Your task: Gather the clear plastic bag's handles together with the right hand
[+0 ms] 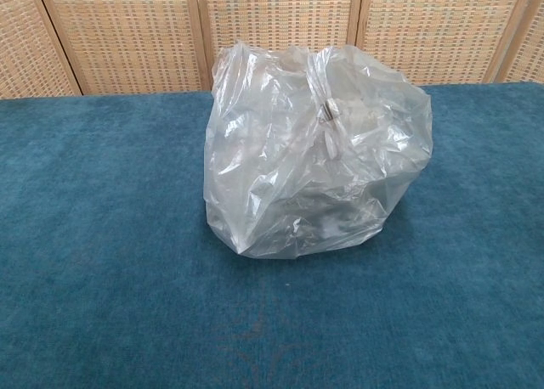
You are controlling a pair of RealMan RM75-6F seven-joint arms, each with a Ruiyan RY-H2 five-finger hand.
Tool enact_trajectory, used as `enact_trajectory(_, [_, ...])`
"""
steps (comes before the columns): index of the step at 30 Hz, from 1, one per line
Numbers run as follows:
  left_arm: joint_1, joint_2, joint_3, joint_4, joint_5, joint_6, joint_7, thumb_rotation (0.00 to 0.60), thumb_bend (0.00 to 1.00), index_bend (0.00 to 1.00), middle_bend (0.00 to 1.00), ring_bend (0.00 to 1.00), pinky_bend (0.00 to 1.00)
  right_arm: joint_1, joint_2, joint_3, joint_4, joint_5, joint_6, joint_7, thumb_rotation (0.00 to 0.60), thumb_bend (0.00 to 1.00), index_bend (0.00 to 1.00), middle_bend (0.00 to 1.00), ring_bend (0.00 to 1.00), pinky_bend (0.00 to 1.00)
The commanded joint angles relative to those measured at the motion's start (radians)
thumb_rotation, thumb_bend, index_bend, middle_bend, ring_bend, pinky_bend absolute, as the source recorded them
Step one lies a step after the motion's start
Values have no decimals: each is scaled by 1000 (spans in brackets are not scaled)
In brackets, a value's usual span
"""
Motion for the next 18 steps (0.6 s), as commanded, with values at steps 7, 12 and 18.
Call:
enact_trajectory(7, [-3, 13, -9, -24, -17, -6, 5, 600, 65, 0, 0, 0, 0, 343, 205, -67, -111, -194, -357, 855, 600, 0, 2, 70, 0, 0])
enact_trajectory(12, [-8, 29, -20, -54, -50, -23, 16, 600, 65, 0, 0, 0, 0, 451, 197, -73, -89, -231, -421, 1018, 600, 0, 4, 71, 0, 0])
enact_trajectory(18, [-20, 28, -30, -53, -80, -50, 24, 600, 65, 0, 0, 0, 0, 541, 151, -63, -74, -209, -485, 1098, 600, 0, 4, 71, 0, 0])
